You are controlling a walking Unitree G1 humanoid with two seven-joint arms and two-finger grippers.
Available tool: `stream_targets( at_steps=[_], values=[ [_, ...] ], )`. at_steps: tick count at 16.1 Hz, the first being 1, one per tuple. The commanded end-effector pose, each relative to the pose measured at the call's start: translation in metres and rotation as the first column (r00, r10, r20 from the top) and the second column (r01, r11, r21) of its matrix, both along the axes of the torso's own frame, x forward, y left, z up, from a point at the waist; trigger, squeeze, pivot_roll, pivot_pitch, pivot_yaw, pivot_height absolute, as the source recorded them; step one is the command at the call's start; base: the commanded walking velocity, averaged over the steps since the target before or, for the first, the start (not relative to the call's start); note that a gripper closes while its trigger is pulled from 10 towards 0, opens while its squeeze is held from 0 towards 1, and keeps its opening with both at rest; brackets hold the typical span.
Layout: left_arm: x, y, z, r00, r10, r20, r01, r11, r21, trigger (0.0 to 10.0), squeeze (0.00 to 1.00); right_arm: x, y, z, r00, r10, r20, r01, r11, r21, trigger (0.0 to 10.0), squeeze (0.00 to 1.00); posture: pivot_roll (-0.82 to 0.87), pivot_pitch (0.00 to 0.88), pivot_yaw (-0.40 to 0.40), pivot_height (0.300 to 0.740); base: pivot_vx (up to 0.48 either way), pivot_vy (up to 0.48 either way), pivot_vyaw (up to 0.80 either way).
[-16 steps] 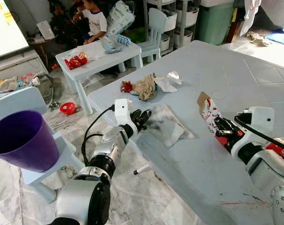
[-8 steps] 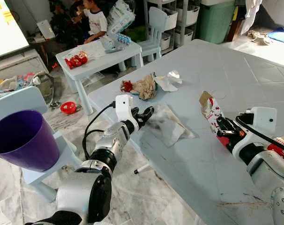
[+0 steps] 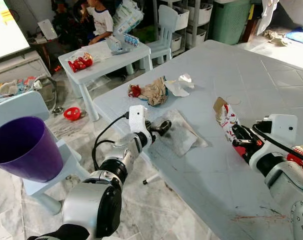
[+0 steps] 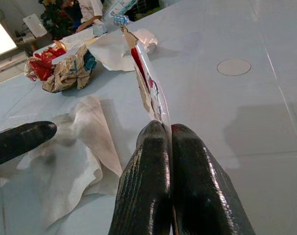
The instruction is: Picking trash to rubbish bin
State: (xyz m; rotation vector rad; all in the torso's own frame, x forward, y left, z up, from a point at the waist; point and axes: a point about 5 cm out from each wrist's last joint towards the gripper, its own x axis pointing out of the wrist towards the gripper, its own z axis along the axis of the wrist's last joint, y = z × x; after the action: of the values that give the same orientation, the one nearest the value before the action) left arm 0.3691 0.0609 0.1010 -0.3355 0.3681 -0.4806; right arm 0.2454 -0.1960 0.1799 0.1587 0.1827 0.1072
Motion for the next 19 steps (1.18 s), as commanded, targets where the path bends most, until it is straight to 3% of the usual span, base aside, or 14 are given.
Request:
stream_targets(
  at_steps=[1, 2, 3, 4, 5, 7, 19],
  values=[
    [0.000, -0.001, 0.000, 1.000, -0.016, -0.012, 0.017, 0.999, 0.047, 10.0, 1.00, -0.003, 0.000, 0.003, 1.000, -0.001, 0.001, 0.001, 1.000, -0.010, 0.0, 0.00, -0.28, 0.058, 0.075, 0.740, 0.000, 0.000, 0.00],
    [-0.002, -0.001, -0.005, 0.999, -0.029, -0.031, 0.032, 0.995, 0.092, 10.0, 0.00, -0.003, 0.000, 0.003, 1.000, 0.000, 0.001, 0.000, 1.000, -0.009, 0.0, 0.00, -0.28, 0.059, 0.075, 0.740, 0.000, 0.000, 0.00],
    [-0.003, 0.000, -0.007, 0.999, -0.033, -0.037, 0.038, 0.992, 0.117, 10.0, 0.00, -0.003, 0.000, 0.003, 1.000, 0.000, 0.001, 0.000, 1.000, -0.009, 0.0, 0.00, -0.28, 0.059, 0.077, 0.740, 0.000, 0.000, 0.00],
    [-0.005, 0.000, -0.011, 0.998, -0.049, -0.048, 0.056, 0.987, 0.154, 8.7, 0.00, -0.003, 0.001, 0.002, 1.000, 0.001, 0.000, -0.001, 1.000, -0.009, 0.0, 0.00, -0.28, 0.059, 0.077, 0.740, 0.000, 0.000, 0.00],
    [-0.006, 0.001, -0.014, 0.997, -0.056, -0.057, 0.065, 0.982, 0.178, 0.0, 0.00, -0.003, 0.001, 0.002, 1.000, 0.001, -0.001, -0.001, 1.000, -0.008, 0.0, 0.00, -0.28, 0.059, 0.078, 0.740, 0.000, 0.000, 0.00],
    [-0.009, 0.005, -0.020, 0.994, -0.084, -0.073, 0.099, 0.968, 0.229, 0.0, 0.00, -0.002, 0.002, 0.002, 1.000, 0.002, -0.003, -0.002, 1.000, -0.005, 0.0, 0.00, -0.28, 0.057, 0.080, 0.740, 0.000, 0.000, 0.00],
    [-0.013, 0.038, -0.033, 0.996, -0.054, -0.066, 0.072, 0.945, 0.320, 0.0, 0.00, 0.004, 0.005, 0.000, 1.000, 0.012, 0.001, -0.012, 1.000, 0.013, 0.0, 0.00, -0.25, 0.043, 0.079, 0.740, 0.000, 0.000, 0.00]
  ],
)
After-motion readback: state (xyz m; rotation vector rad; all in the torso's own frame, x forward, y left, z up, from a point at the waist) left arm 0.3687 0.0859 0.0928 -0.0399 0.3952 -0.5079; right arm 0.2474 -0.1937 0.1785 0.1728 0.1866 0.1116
